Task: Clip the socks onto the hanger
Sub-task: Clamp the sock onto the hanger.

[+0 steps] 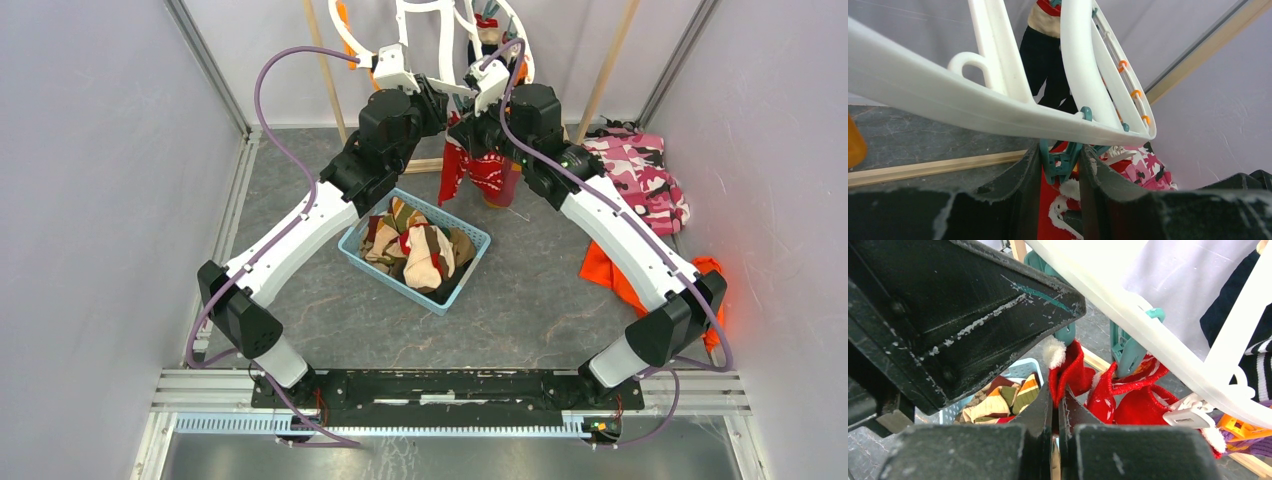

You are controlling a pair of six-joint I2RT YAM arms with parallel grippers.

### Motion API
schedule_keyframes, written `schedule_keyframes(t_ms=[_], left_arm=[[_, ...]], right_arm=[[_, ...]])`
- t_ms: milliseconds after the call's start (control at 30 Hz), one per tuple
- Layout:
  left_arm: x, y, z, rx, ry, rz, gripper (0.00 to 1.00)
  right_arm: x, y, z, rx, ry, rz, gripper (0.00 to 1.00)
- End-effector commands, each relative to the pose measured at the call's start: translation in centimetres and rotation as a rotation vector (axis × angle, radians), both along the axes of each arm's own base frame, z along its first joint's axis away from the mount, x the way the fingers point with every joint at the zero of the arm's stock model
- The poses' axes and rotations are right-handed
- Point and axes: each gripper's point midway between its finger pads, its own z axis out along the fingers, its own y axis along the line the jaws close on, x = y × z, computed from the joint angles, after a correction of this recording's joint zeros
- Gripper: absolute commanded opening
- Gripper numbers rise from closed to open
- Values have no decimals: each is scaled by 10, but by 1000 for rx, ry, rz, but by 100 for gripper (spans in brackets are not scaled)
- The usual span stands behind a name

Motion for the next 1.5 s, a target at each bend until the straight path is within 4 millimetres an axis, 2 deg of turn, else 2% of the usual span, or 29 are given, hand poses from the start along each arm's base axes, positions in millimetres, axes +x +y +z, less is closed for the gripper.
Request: schedule_keyframes(t_ms=[0,367,567,800,1100,1233,1367,1467], left_arm=[[-2,-4,17,-68,-11,-7,2],[-4,1,23,-107,-5,18,2],[-7,2,24,-113,-3,11,2],[-9,3,21,-119,7,6,2],[-10,3,21,-142,15,7,2],[-11,4,22,-165,21,9,2],[-11,6,25,-186,24,8,2],[-12,6,25,-195,30,2,2]], right_arm=[[0,4,34,39,-87,17,0],[-19,18,11,-44,-75,103,0],[-13,8,6,-91,-86,39,0],[-2,-2,20,-109,-153,-29,0],[-6,11,30,-93,-188,53,0],[-10,17,24,-110,-184,98,0],[-4,12,17,-156,-187,71,0],[6,3,20,-205,-223,15,0]])
